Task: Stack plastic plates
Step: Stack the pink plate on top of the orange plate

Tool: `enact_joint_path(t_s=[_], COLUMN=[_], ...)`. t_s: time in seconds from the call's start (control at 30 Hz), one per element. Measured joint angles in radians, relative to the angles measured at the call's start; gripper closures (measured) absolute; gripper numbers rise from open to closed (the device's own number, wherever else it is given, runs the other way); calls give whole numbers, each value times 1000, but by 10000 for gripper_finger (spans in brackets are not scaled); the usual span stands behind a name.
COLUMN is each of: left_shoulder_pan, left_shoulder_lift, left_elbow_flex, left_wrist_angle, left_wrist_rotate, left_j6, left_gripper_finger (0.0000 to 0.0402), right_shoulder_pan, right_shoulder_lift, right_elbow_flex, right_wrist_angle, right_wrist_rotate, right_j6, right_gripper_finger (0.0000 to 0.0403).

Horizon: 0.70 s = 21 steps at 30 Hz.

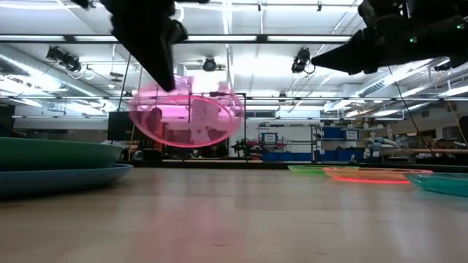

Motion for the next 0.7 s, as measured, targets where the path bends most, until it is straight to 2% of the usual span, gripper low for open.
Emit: enact_joint_path(t_s=[0.47, 0.7], left_shoulder_pan=[-159, -226], left_shoulder_lift=[-9, -9], left_elbow_flex=[2, 89], left_wrist_angle=[-166, -312], left_wrist_rotate=[3, 13], left_j6=[-418, -590], left_gripper_finger=[396, 396], right_shoulder_pan=[-204, -253], right_shoulder_lift=[0, 0], right_elbow_flex=[0, 0], right_wrist_angle=[137, 147], right_wrist_rotate=[-165, -207], right_j6=[-10, -7], right_gripper_finger=[391, 391])
